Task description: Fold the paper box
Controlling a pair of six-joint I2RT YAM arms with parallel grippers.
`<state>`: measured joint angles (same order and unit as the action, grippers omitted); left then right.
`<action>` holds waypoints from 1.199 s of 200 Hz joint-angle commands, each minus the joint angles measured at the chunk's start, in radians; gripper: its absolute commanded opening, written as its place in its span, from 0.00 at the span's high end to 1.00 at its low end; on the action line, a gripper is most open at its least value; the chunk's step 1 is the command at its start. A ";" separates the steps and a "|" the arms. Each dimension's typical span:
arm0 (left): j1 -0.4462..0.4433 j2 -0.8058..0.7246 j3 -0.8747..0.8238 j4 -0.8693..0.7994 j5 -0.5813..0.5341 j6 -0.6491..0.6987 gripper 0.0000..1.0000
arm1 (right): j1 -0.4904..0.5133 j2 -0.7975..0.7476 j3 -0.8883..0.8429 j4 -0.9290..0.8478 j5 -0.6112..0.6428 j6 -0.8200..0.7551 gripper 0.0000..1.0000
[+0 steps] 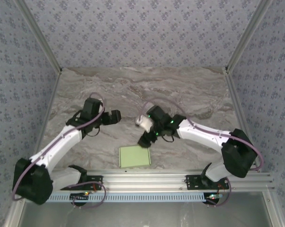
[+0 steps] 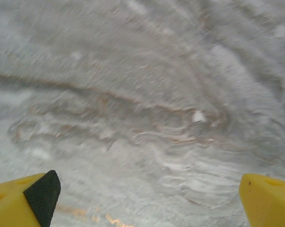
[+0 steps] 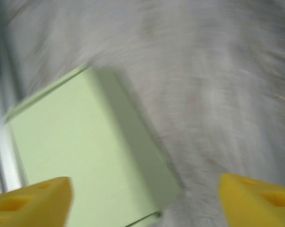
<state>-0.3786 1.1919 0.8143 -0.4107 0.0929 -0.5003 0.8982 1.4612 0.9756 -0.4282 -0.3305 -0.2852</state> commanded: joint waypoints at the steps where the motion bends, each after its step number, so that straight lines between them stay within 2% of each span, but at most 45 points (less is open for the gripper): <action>1: 0.042 0.130 0.125 -0.332 0.072 -0.071 0.01 | 0.051 -0.016 0.024 -0.141 0.019 -0.545 0.00; 14: 0.036 0.175 0.130 -0.389 0.150 -0.123 0.01 | 0.060 0.015 0.046 -0.160 0.000 -0.567 0.00; 31: 0.003 0.151 0.055 -0.348 0.293 -0.212 0.03 | 0.069 0.036 0.056 -0.168 -0.039 -0.562 0.00; 58: -0.096 0.074 -0.071 -0.218 0.362 -0.399 0.06 | 0.120 0.037 -0.003 -0.088 0.018 -0.531 0.00; 82: -0.118 0.036 -0.095 -0.218 0.319 -0.455 0.05 | 0.182 0.048 -0.054 0.032 0.162 -0.469 0.00; 98: -0.105 0.005 -0.087 -0.253 0.251 -0.440 0.05 | 0.192 0.050 -0.060 0.055 0.170 -0.422 0.00; 133: -0.066 -0.033 -0.104 -0.316 0.276 -0.428 0.09 | 0.177 0.023 -0.057 0.029 0.209 -0.351 0.00; 150: -0.078 -0.067 -0.142 -0.302 0.327 -0.431 0.14 | 0.101 -0.047 -0.066 0.074 0.174 -0.141 0.00; 181: -0.186 -0.093 -0.195 -0.222 0.310 -0.514 0.15 | -0.117 -0.221 -0.220 0.309 0.007 0.542 0.00; 190: -0.217 -0.093 -0.212 -0.202 0.289 -0.561 0.15 | -0.165 -0.237 -0.245 0.302 0.037 0.745 0.02; 203: -0.265 -0.110 -0.240 -0.184 0.248 -0.636 0.15 | -0.232 -0.229 -0.248 0.192 0.045 0.989 0.09; 219: -0.298 -0.142 -0.259 -0.190 0.226 -0.676 0.15 | -0.253 -0.234 -0.291 0.176 -0.025 1.114 0.12; 240: -0.317 -0.197 -0.260 -0.212 0.199 -0.662 0.18 | -0.220 -0.265 -0.363 0.263 -0.098 1.099 0.17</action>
<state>-0.6754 1.0607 0.5529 -0.6064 0.3450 -1.0531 0.6476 1.2190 0.6804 -0.1852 -0.3080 0.5766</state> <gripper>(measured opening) 0.842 0.858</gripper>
